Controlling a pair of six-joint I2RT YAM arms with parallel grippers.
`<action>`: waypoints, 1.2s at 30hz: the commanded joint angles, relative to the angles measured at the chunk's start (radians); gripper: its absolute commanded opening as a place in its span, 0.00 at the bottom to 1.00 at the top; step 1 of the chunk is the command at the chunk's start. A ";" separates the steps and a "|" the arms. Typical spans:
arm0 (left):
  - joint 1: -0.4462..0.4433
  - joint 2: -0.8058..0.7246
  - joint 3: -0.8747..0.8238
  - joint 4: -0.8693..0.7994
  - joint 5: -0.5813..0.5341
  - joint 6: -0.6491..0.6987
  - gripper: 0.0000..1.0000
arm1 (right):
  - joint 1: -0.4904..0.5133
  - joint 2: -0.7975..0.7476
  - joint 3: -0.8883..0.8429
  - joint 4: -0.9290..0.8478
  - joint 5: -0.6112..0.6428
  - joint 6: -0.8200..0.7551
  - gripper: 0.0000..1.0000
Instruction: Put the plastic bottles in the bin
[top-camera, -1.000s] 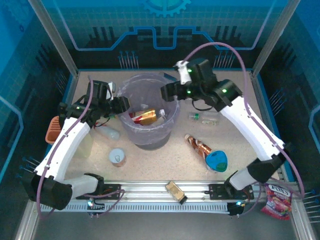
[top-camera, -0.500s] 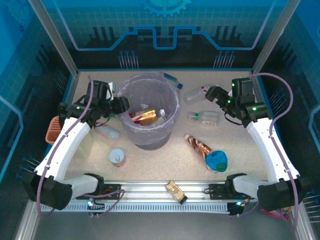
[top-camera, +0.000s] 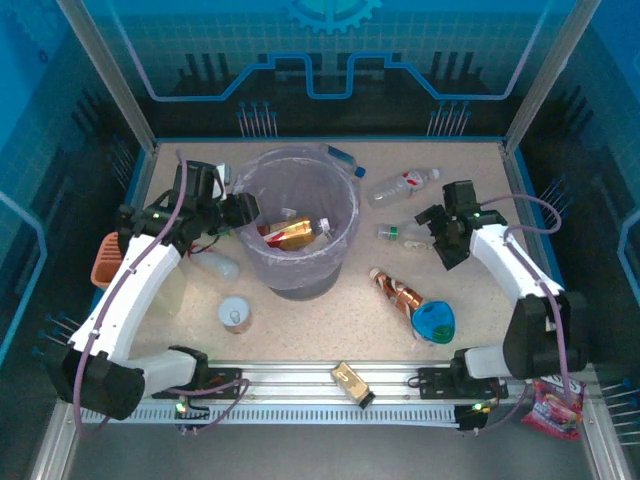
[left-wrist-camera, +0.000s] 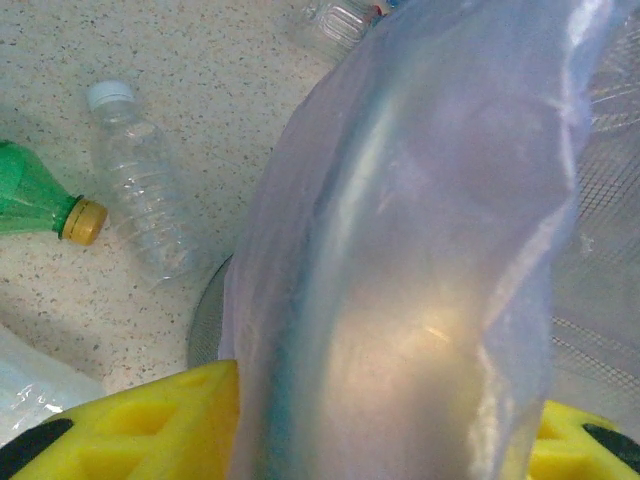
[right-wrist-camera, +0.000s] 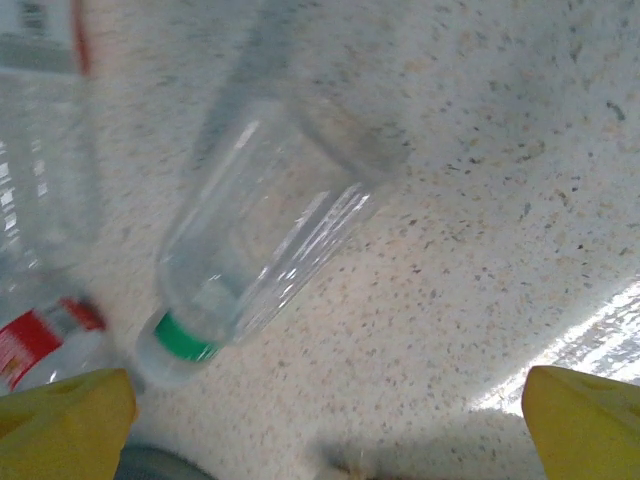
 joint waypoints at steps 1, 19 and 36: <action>-0.011 -0.015 0.021 0.002 -0.007 0.023 0.48 | -0.009 0.048 -0.023 0.136 0.045 0.154 1.00; -0.012 0.005 0.027 0.014 -0.020 0.025 0.48 | -0.024 0.318 0.077 0.199 0.034 0.142 0.94; -0.011 0.008 0.038 -0.002 -0.024 0.042 0.48 | -0.061 0.223 0.108 0.140 0.064 0.075 0.60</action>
